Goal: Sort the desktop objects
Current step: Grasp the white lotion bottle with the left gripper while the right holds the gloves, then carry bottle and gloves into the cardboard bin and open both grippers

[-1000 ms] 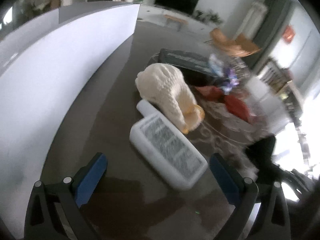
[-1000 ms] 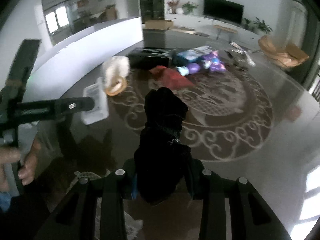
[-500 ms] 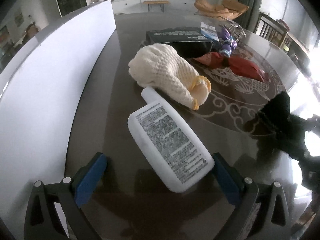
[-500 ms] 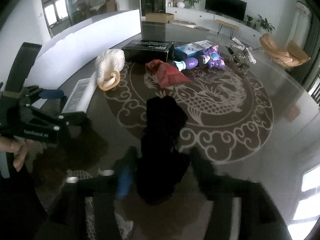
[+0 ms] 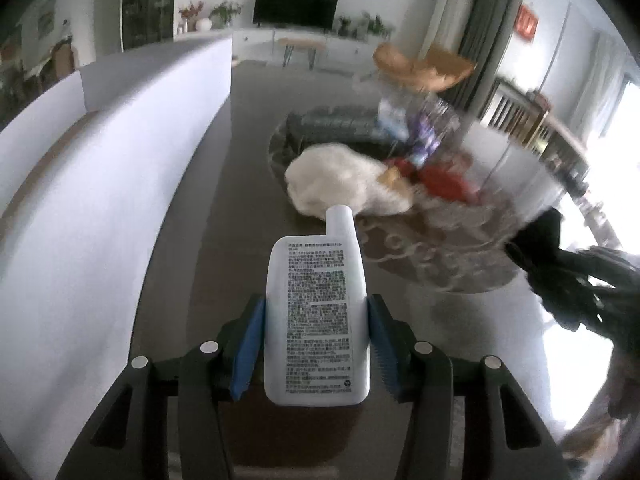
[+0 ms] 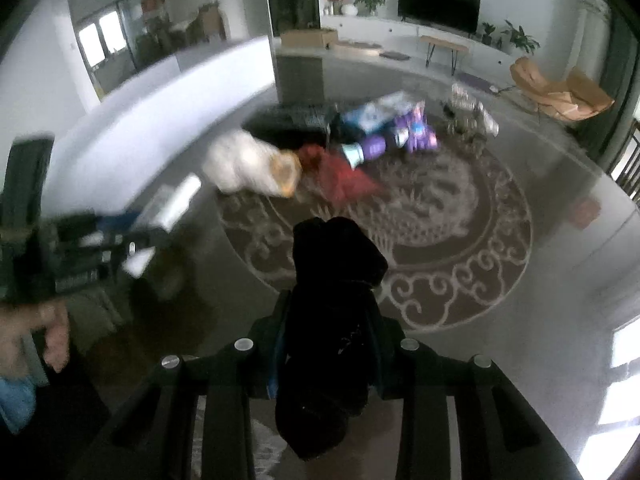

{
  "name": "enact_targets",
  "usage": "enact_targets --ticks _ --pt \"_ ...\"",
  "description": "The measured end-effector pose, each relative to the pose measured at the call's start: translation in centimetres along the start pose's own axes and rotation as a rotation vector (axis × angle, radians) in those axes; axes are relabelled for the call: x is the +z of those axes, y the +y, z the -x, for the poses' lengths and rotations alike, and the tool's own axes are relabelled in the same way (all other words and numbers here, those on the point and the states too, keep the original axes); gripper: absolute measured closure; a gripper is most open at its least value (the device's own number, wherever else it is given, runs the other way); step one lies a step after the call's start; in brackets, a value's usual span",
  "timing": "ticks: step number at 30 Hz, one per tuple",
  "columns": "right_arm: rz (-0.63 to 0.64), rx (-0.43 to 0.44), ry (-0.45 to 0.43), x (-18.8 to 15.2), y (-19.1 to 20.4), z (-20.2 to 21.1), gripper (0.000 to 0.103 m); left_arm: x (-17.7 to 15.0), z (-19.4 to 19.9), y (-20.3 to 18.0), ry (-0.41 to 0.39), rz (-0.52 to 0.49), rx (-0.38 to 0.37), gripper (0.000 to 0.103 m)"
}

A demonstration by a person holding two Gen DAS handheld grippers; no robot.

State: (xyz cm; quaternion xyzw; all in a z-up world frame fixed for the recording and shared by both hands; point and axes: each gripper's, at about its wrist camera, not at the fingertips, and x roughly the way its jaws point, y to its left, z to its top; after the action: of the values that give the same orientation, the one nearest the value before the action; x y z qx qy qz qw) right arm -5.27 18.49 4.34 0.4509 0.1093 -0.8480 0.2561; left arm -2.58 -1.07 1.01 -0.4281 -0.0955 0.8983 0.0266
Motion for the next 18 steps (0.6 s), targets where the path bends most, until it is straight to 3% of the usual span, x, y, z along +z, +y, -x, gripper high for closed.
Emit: enact_targets --ticks 6,9,13,18 --pt "0.028 0.064 -0.104 4.6 4.0 2.9 0.069 0.3 7.5 1.0 -0.171 0.081 -0.064 0.052" --pt "0.057 0.137 -0.154 7.6 7.9 3.4 0.069 1.4 11.2 4.3 -0.246 0.14 -0.048 0.052" --pt "0.115 0.264 -0.182 11.5 15.3 2.3 0.069 2.8 14.5 10.6 -0.29 0.207 0.047 0.052" --pt "0.243 0.419 -0.146 14.1 26.3 -1.0 0.069 3.7 14.5 19.7 -0.225 0.322 0.179 0.052"
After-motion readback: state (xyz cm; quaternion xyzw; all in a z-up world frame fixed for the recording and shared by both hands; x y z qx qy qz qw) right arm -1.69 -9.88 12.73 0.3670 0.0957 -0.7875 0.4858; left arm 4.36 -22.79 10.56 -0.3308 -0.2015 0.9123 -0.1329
